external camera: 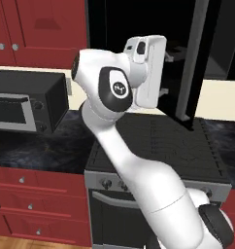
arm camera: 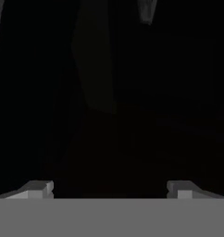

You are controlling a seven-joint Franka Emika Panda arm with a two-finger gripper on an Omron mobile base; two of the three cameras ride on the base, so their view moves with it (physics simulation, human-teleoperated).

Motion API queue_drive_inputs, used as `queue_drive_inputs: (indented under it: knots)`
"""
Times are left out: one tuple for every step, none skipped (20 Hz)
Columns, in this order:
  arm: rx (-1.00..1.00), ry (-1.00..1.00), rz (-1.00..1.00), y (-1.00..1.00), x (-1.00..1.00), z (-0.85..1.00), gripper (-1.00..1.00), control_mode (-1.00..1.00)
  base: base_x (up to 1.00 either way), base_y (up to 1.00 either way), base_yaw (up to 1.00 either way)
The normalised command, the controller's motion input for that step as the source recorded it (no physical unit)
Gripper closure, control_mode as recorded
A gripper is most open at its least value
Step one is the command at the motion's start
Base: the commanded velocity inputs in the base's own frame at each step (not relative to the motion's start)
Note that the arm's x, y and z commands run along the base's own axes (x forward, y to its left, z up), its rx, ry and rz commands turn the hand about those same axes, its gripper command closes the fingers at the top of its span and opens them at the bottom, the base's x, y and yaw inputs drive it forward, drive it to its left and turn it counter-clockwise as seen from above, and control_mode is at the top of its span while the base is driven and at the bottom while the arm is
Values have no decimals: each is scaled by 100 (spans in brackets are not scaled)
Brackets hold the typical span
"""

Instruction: Place the tupperware containing the chicken drumstick and corn meal in the microwave. Close the microwave door and press the start button to reheat the meal.

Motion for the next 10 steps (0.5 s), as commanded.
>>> queue_drive_inputs:
  knots:
    - [5, -1, 7, -96, 46, 0, -100, -100, 0, 0, 0]
    - [5, -1, 9, -91, 53, 0, -100, -100, 0, 0, 0]
    - [5, 0, 9, -84, 61, 0, -100, -100, 0, 0, 0]
    - [5, 0, 11, -79, 66, 0, -100, -100, 0, 0, 0]
    - [5, 0, 11, -76, 69, 0, -100, -100, 0, 0, 0]
    - [5, -1, 13, -71, 74, 0, -100, -100, 0, 0, 0]
    - [5, -2, 15, -68, 79, 0, -100, -100, 0, 0, 0]
    - [5, -3, 17, -63, 79, 0, -100, -100, 0, 0, 0]
    - [5, -6, 18, -59, 80, 0, -100, -100, 0, 0, 0]
    - [5, -8, 19, -56, 78, 0, -100, -100, 0, 0, 0]
